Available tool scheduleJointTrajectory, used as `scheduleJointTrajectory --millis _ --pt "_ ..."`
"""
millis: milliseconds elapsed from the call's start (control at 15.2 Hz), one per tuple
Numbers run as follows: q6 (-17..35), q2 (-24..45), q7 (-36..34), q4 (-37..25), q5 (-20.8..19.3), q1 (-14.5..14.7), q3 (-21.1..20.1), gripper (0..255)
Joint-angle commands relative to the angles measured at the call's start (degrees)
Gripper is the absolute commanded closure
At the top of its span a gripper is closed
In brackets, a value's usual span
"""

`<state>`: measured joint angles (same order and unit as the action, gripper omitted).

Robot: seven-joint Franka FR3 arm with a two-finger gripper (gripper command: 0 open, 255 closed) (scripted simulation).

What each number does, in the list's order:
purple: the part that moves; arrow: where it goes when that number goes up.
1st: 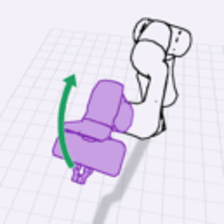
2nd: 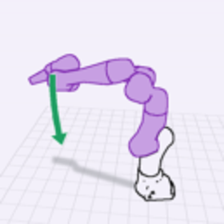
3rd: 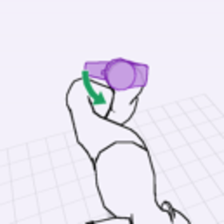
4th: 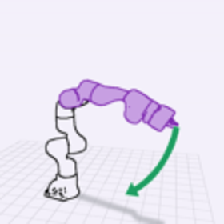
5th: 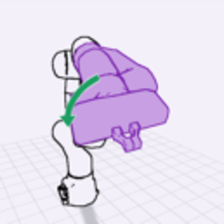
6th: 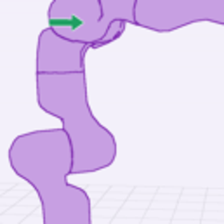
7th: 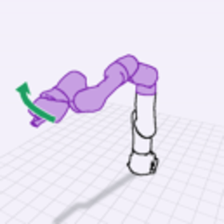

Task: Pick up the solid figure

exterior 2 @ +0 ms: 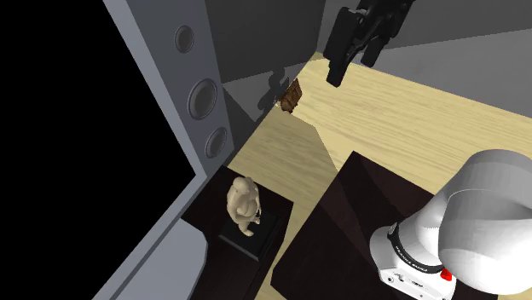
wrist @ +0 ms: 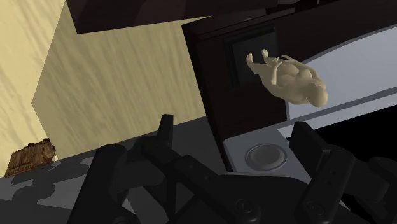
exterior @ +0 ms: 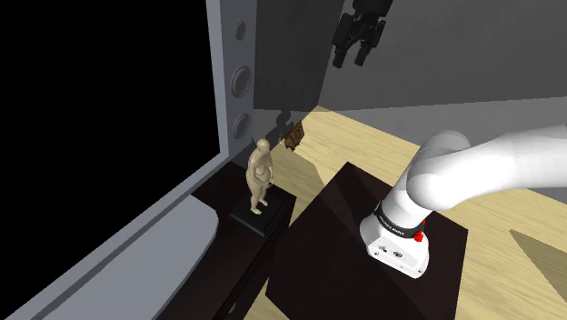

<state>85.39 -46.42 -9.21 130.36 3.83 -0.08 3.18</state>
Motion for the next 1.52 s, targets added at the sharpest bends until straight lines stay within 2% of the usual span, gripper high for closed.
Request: scheduleJointTrajectory --millis 0,660,1320,1452 --pt "0.0 0.0 0.0 0.0 0.0 0.0 0.0 0" --pt "11.7 8.7 -10.5 5.6 7.5 2.8 -9.4 0" --pt "24.0 24.1 -20.1 4.3 12.8 5.5 -18.2 0" --pt "24.9 24.3 -20.1 4.9 12.9 5.6 -18.3 0"
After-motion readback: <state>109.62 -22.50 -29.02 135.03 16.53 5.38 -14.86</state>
